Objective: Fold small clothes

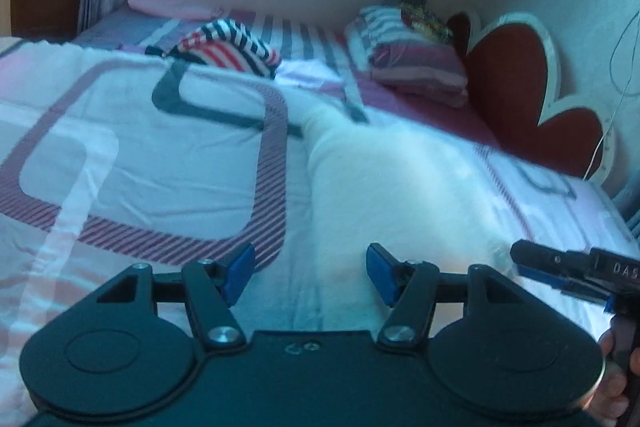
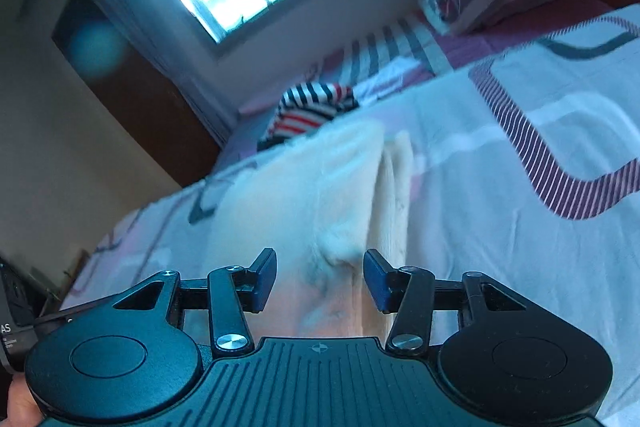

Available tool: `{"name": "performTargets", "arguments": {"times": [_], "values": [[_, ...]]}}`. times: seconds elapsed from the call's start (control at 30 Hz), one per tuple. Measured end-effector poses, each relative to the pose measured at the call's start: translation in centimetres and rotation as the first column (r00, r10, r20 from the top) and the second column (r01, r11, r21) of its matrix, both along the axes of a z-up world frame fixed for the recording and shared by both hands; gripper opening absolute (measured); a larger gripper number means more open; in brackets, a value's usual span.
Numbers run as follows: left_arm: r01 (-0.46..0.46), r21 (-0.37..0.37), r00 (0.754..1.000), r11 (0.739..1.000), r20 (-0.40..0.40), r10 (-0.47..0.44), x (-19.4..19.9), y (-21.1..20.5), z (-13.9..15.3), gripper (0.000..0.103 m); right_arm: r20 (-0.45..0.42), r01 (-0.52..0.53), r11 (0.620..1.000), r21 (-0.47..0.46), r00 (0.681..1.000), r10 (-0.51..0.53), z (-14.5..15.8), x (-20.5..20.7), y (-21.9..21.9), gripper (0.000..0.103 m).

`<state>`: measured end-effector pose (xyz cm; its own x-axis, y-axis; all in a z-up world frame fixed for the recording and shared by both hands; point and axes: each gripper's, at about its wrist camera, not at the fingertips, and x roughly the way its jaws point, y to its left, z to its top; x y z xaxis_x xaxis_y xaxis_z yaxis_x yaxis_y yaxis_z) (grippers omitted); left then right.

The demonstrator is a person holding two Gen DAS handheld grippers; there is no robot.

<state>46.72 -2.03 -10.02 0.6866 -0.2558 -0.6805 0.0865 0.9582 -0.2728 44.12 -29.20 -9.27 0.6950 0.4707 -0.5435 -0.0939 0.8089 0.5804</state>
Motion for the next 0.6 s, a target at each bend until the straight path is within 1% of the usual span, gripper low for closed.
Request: {"name": "performTargets", "arguments": {"times": [0.1,0.17,0.2,0.27,0.3,0.37,0.4,0.43,0.47,0.53,0.6], "values": [[0.006,0.014,1.000,1.000,-0.018,-0.006,-0.1,0.2,-0.9,0.062,-0.031,-0.019,1.000,-0.023,0.999,0.019,-1.0,0.9,0.3,0.049],[0.000,0.017,1.000,1.000,-0.021,0.001,0.0,0.3,-1.2,0.061,-0.042,-0.038,0.999,-0.021,0.998,0.037,-1.3,1.4,0.4,0.049],[-0.001,0.011,1.000,1.000,-0.015,0.001,-0.1,0.3,-0.9,0.059,-0.041,-0.041,0.999,-0.021,0.998,0.041,-1.3,1.6,0.5,0.049],[0.009,0.001,0.999,1.000,0.036,-0.009,0.0,0.3,-0.1,0.061,-0.044,-0.046,0.999,-0.026,0.998,0.045,-1.2,2.0,0.7,0.049],[0.022,0.005,0.999,1.000,0.047,-0.022,0.3,0.2,-0.1,0.061,-0.043,-0.045,0.998,-0.037,0.998,0.044,-1.2,2.1,0.9,0.049],[0.050,0.051,0.999,0.997,0.011,-0.050,1.6,-0.4,-0.4,0.061,-0.039,-0.047,0.997,-0.058,0.998,0.045,-1.1,2.2,1.4,0.049],[0.061,0.061,0.998,0.996,0.002,-0.062,2.0,-0.7,-0.6,0.062,-0.040,-0.049,0.996,-0.072,0.998,0.046,-1.1,2.3,1.7,0.045],[0.069,0.058,0.998,0.996,0.000,-0.070,2.2,-0.8,-0.8,0.062,-0.043,-0.051,0.994,-0.093,0.998,0.047,-1.1,2.3,2.0,0.029],[0.074,0.054,0.997,0.996,-0.001,-0.074,2.4,-0.9,-0.8,0.062,-0.046,-0.052,0.992,-0.115,0.998,0.047,-1.1,2.3,2.3,0.022],[0.079,0.060,0.997,0.995,0.004,-0.080,2.4,-1.1,-0.5,0.060,-0.042,-0.056,0.990,-0.127,0.998,0.051,-1.1,2.5,2.4,0.015],[0.091,0.053,0.996,0.994,0.006,-0.091,2.3,-1.2,-0.2,0.059,-0.027,-0.058,0.988,-0.144,0.998,0.054,-0.6,2.3,2.3,0.013]]}}
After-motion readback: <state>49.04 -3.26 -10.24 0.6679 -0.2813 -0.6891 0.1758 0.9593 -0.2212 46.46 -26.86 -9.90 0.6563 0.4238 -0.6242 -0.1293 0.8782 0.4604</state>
